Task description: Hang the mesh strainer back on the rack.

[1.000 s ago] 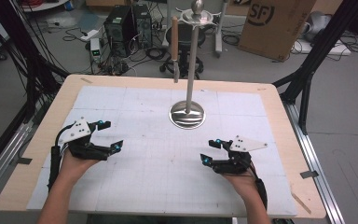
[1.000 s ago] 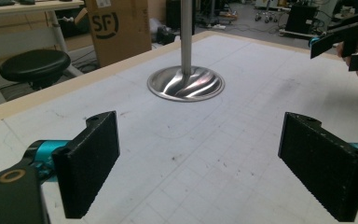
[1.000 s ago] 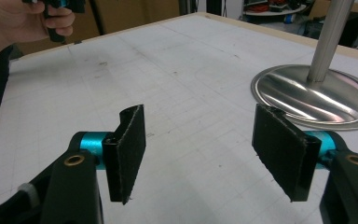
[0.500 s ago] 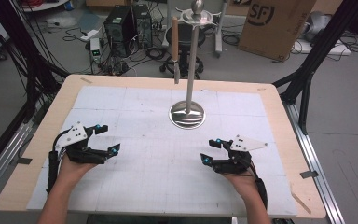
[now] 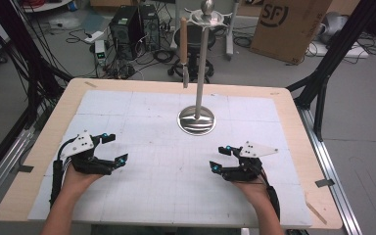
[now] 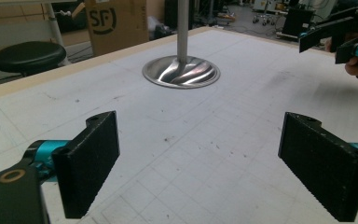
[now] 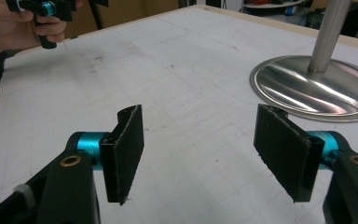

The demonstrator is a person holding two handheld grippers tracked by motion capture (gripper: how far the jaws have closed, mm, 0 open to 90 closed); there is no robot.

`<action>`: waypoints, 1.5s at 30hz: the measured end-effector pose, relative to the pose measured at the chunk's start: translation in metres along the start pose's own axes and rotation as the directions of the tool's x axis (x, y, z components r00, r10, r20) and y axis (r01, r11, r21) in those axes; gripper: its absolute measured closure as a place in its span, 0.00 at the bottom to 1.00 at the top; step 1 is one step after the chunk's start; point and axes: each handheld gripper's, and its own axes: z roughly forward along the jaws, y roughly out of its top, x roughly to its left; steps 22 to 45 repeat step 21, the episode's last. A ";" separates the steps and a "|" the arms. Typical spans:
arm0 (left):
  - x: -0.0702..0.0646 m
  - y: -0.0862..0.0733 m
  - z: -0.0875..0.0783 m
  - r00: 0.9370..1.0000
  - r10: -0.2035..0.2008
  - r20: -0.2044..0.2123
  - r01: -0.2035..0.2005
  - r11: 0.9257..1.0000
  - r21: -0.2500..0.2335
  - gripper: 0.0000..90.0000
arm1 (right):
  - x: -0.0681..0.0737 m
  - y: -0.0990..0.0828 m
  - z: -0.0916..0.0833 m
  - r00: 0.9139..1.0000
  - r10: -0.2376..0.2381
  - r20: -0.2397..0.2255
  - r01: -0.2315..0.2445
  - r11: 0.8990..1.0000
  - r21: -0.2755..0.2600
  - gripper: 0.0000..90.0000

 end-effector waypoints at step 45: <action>0.004 0.001 0.003 1.000 -0.003 -0.017 0.003 1.000 -0.012 0.15 | 0.003 -0.002 -0.002 1.000 -0.002 0.003 0.002 1.000 0.009 0.35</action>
